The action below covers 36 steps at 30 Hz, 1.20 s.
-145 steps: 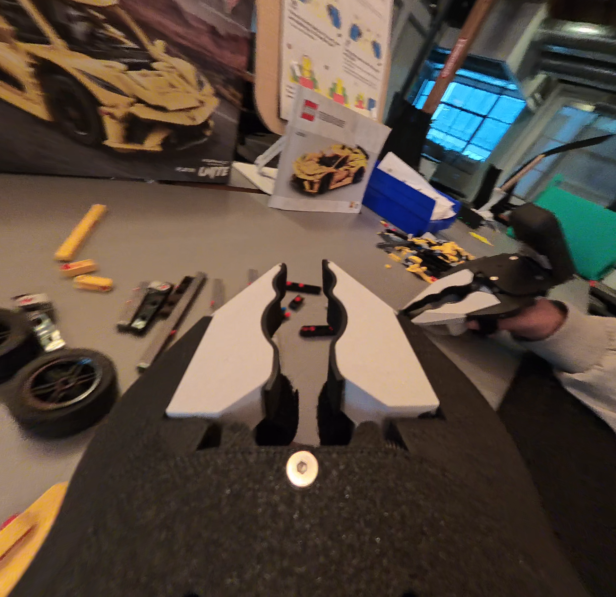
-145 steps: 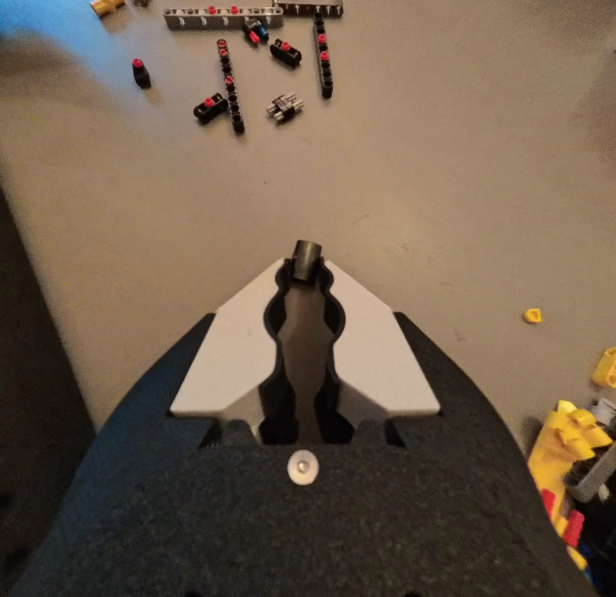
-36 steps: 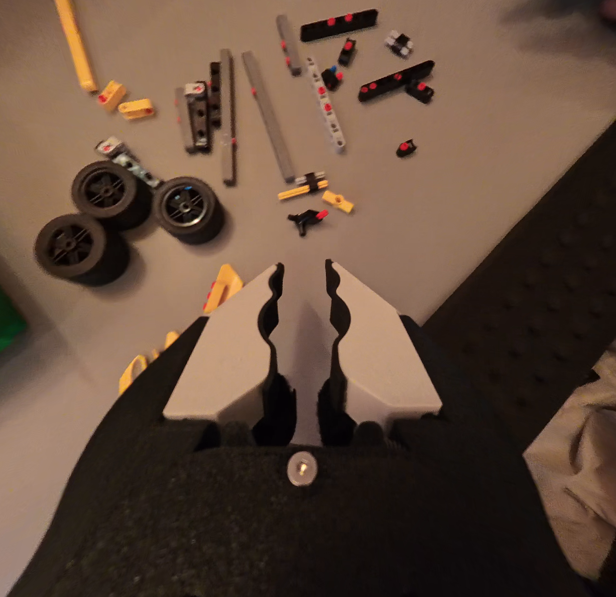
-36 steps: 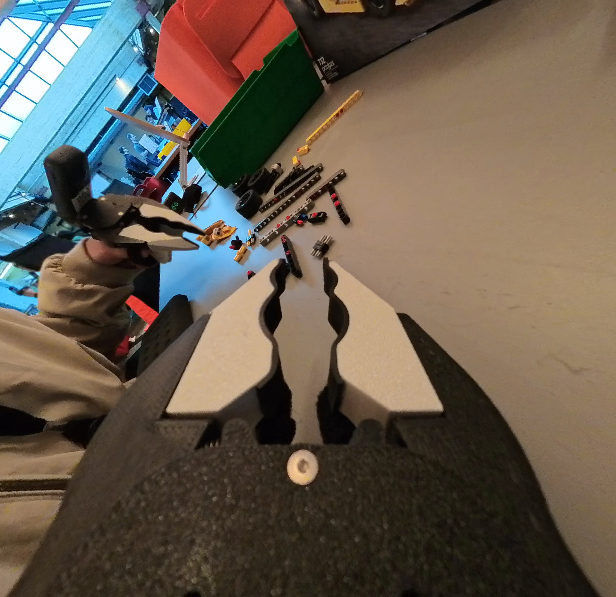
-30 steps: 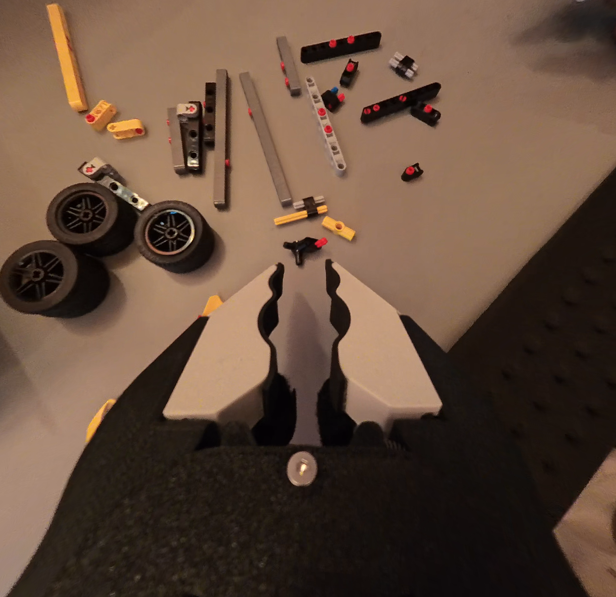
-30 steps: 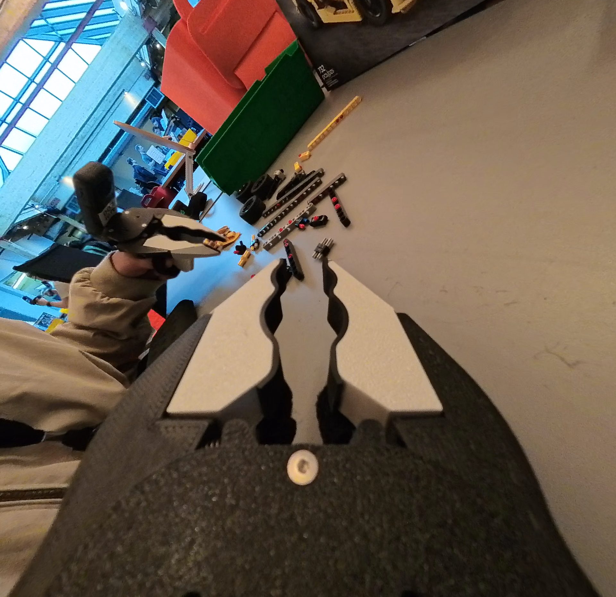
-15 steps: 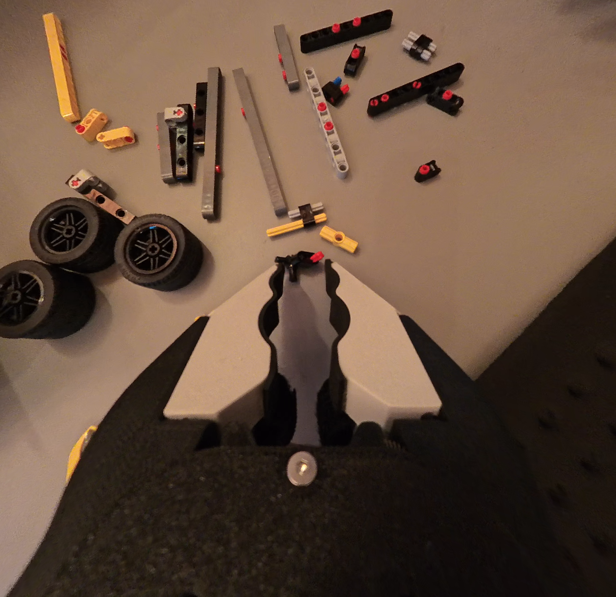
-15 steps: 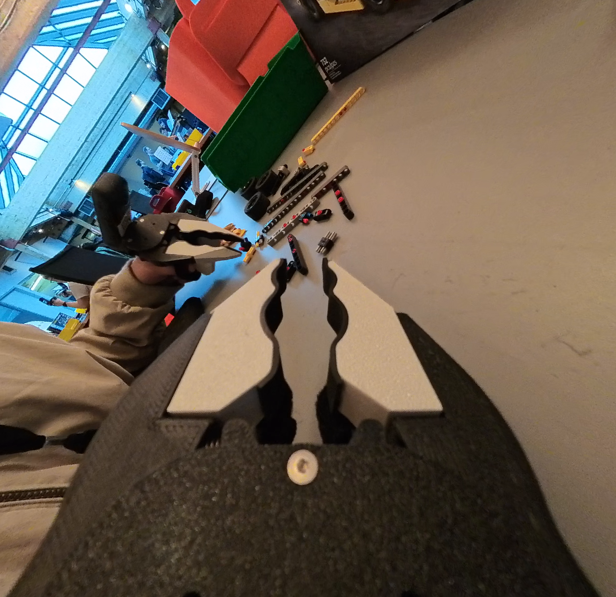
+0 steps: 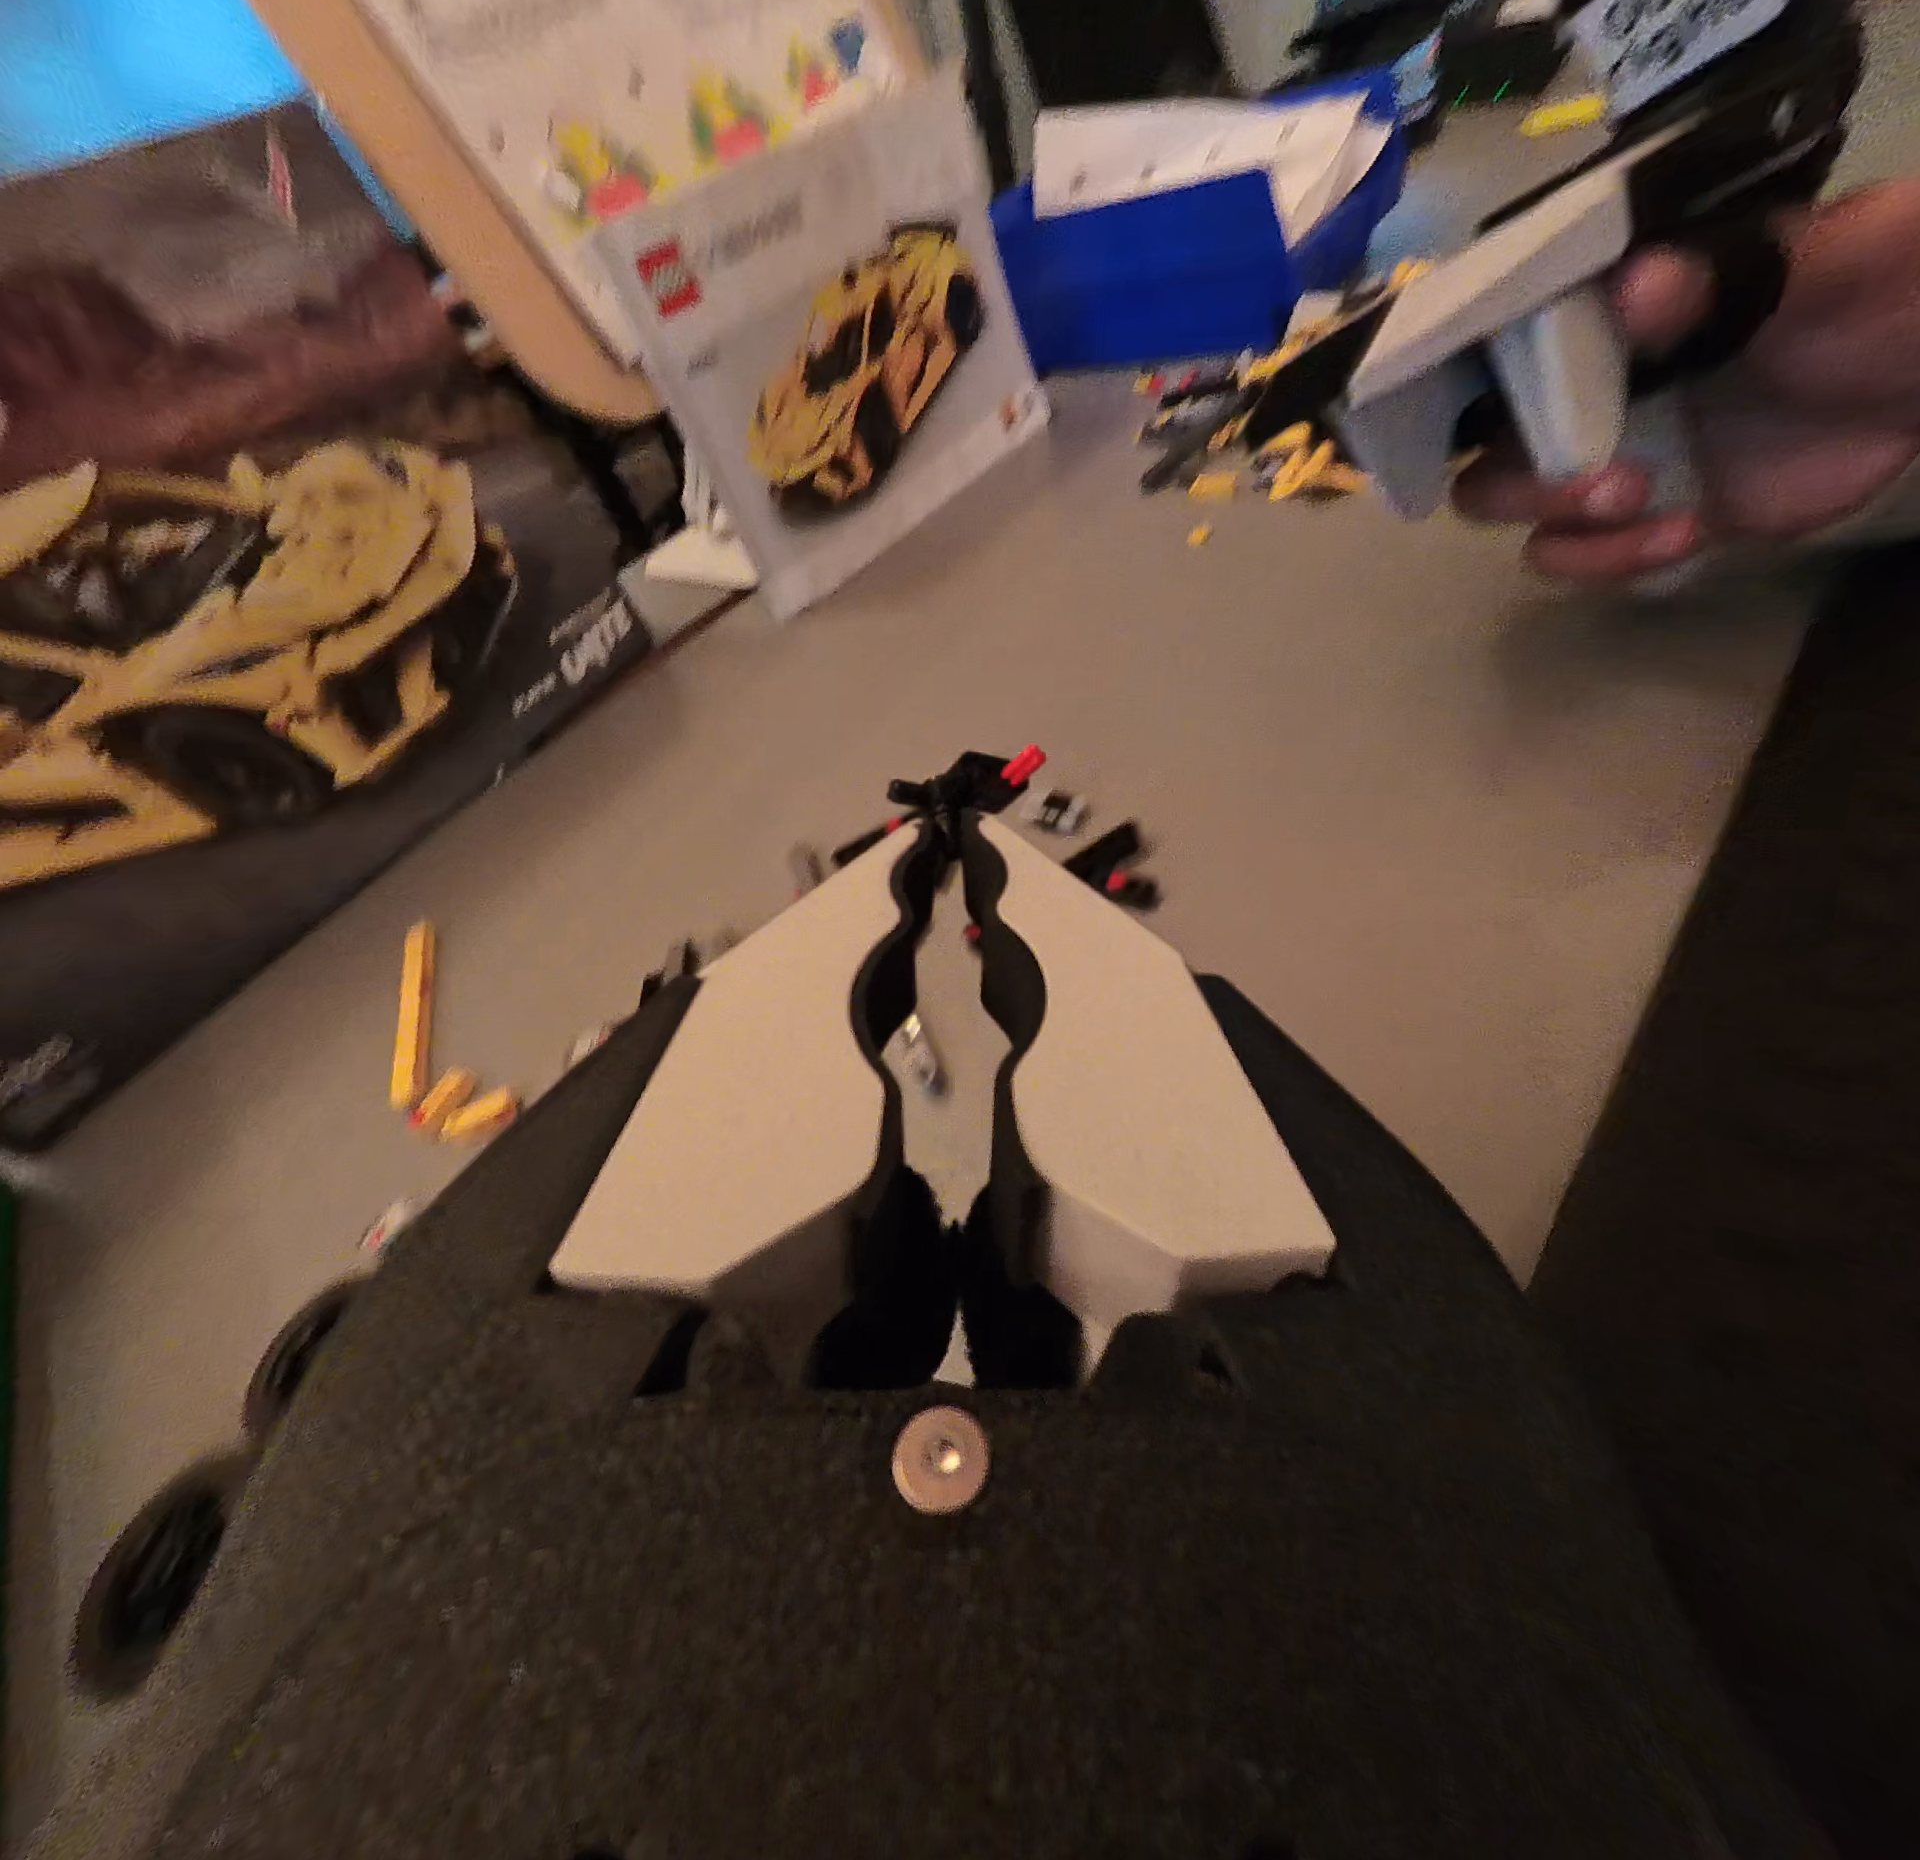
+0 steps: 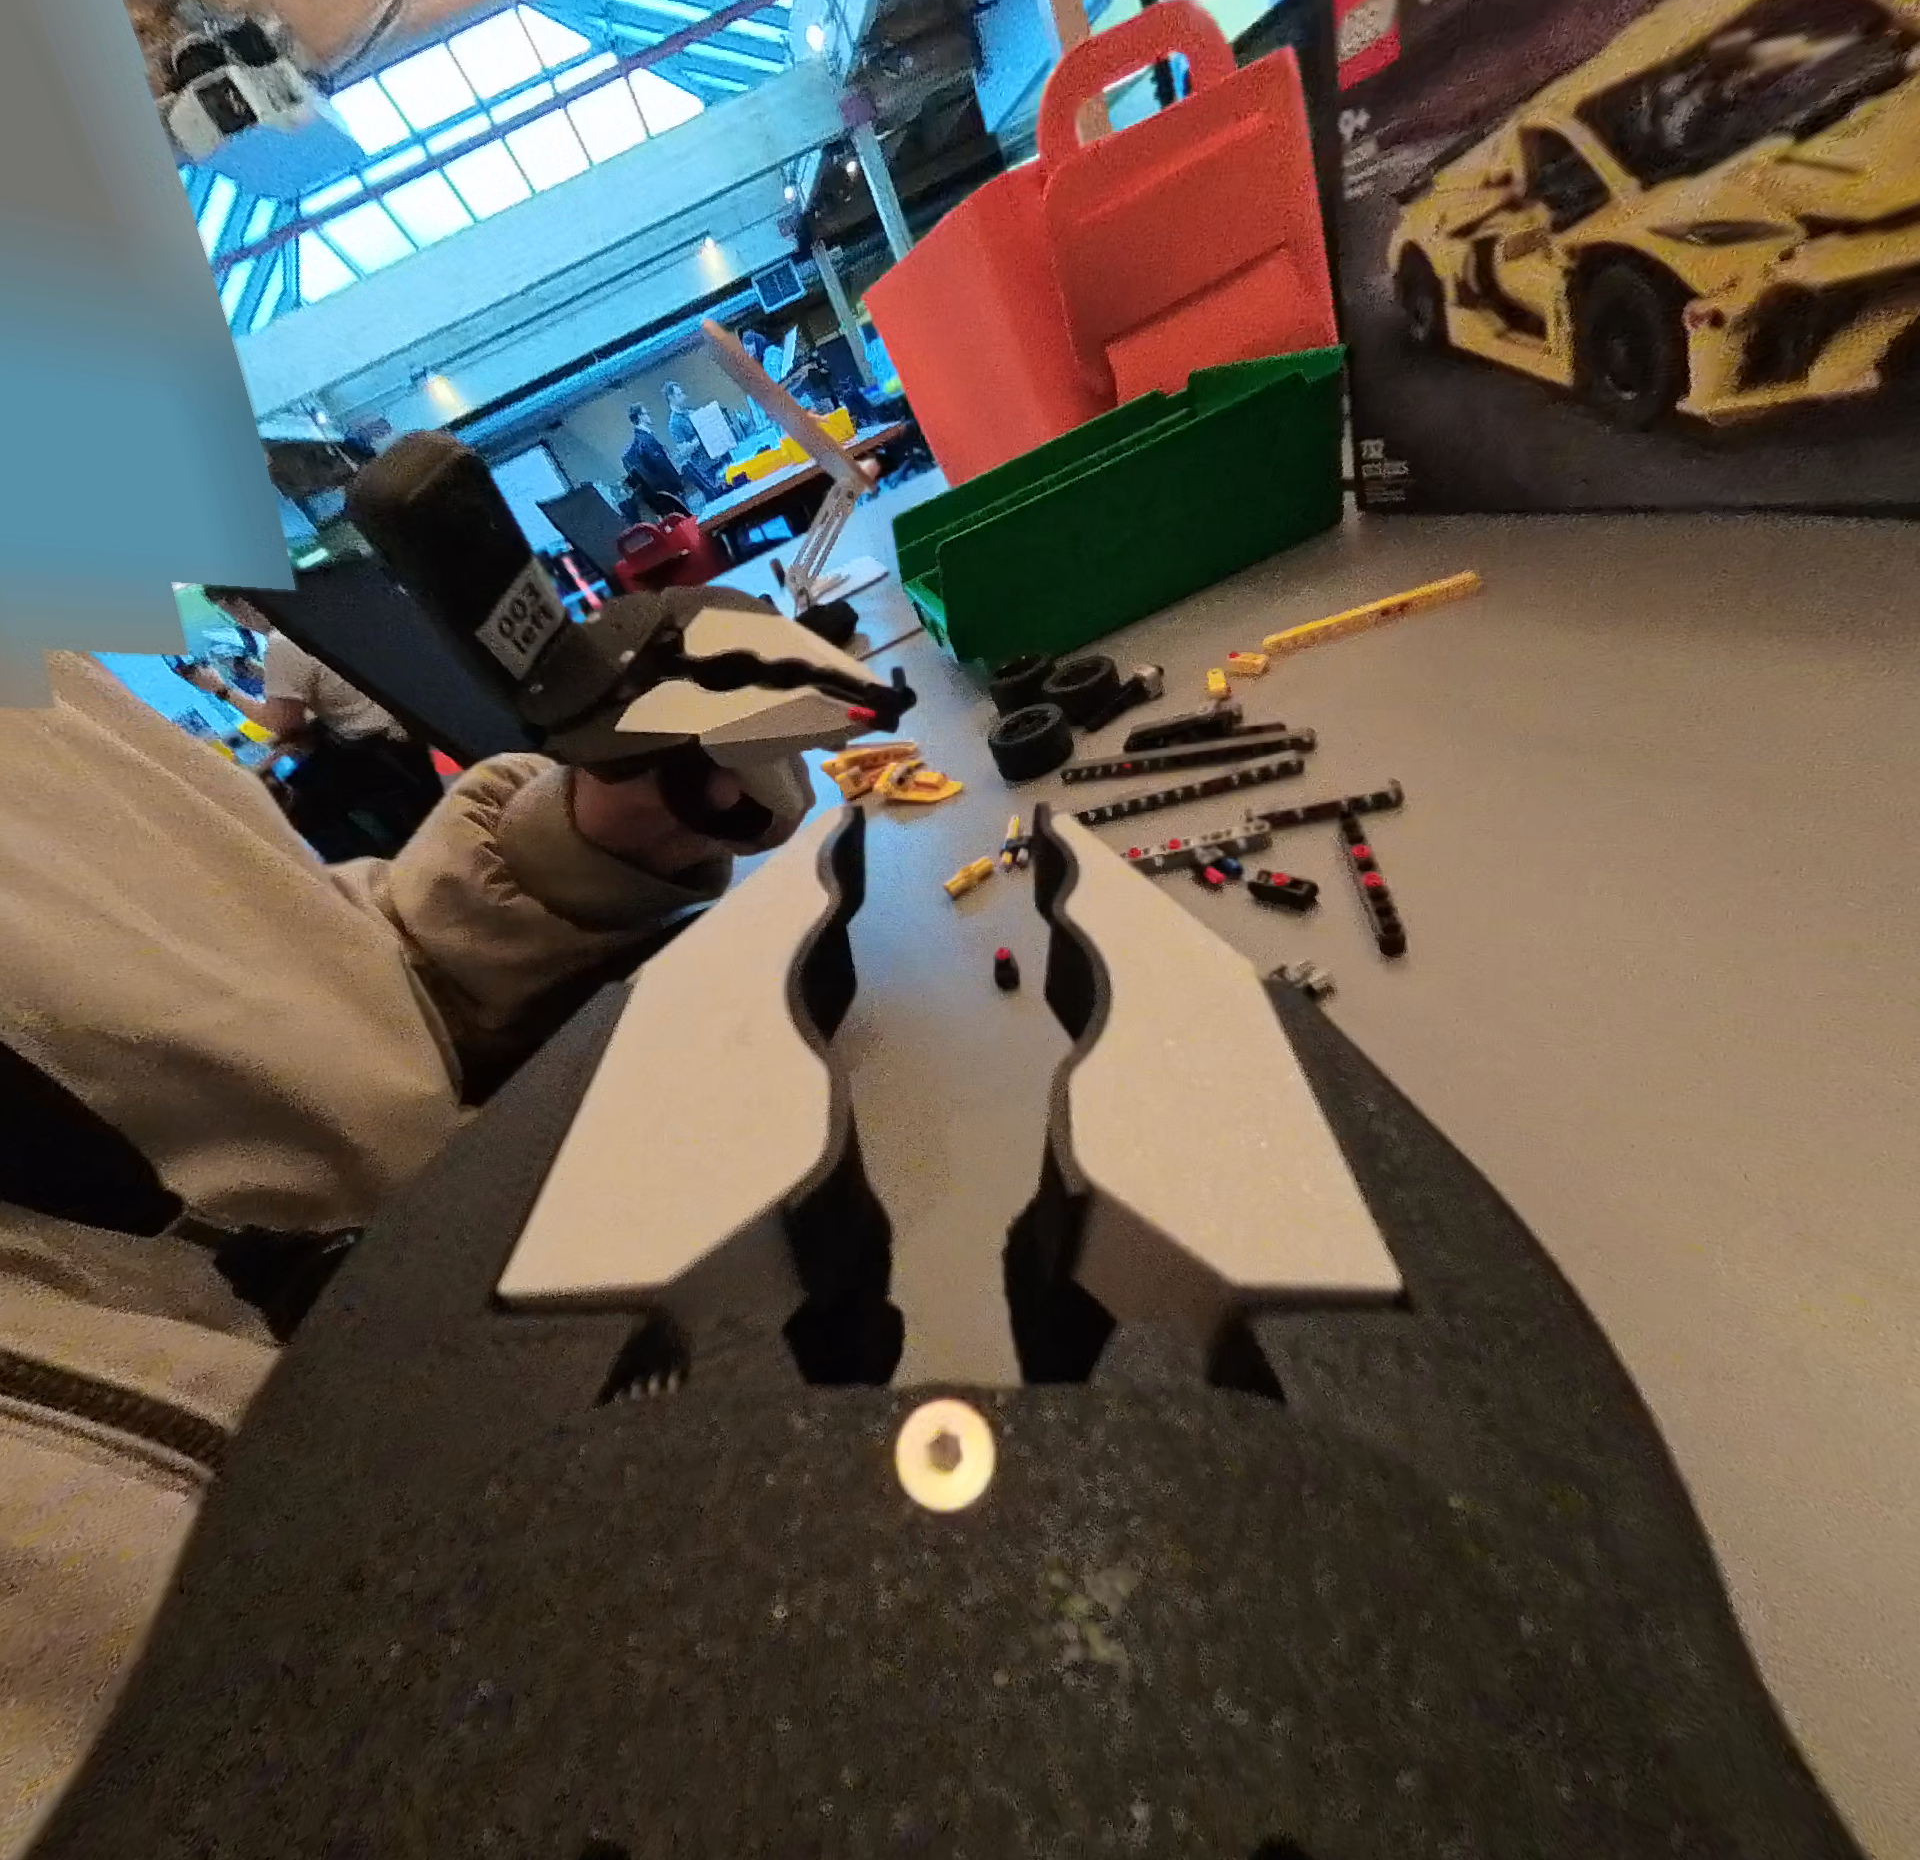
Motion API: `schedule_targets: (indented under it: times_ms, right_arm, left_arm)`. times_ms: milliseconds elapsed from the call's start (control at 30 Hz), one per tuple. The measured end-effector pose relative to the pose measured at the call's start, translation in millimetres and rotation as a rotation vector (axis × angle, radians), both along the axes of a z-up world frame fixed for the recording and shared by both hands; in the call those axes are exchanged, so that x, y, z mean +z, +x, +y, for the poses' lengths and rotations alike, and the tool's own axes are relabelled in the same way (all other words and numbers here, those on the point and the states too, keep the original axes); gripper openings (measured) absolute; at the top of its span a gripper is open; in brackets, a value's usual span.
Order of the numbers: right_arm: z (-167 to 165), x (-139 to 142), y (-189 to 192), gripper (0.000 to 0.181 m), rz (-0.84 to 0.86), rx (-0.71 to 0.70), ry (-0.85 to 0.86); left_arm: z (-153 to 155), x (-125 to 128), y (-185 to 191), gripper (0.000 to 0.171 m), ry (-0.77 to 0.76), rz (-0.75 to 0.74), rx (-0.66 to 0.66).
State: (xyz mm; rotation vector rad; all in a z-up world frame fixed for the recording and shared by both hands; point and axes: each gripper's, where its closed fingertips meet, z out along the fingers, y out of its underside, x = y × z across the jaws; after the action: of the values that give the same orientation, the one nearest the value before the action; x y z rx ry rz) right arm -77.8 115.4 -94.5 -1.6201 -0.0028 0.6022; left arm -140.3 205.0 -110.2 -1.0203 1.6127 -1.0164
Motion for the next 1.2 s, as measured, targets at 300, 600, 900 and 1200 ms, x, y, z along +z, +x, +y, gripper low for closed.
schedule_targets:
  times_ms: [300,600,900,1200]
  right_arm:
    - [14,-3,-56,0.04,0.158,0.162,-0.037]
    - [6,-3,-52,0.016,0.184,0.185,-0.036]
    - [8,-31,-52,0.016,-0.387,0.054,-0.064]
    - [15,-41,-50,0.016,-0.956,-0.084,0.005]
  left_arm:
    - [-72,15,21,0.004,0.06,-0.092,-0.216]
    - [-83,10,24,0.004,0.087,-0.086,-0.24]
    - [-74,-17,8,0.01,-0.417,0.163,-0.298]
    - [-67,-7,10,0.021,-0.747,0.196,-0.342]
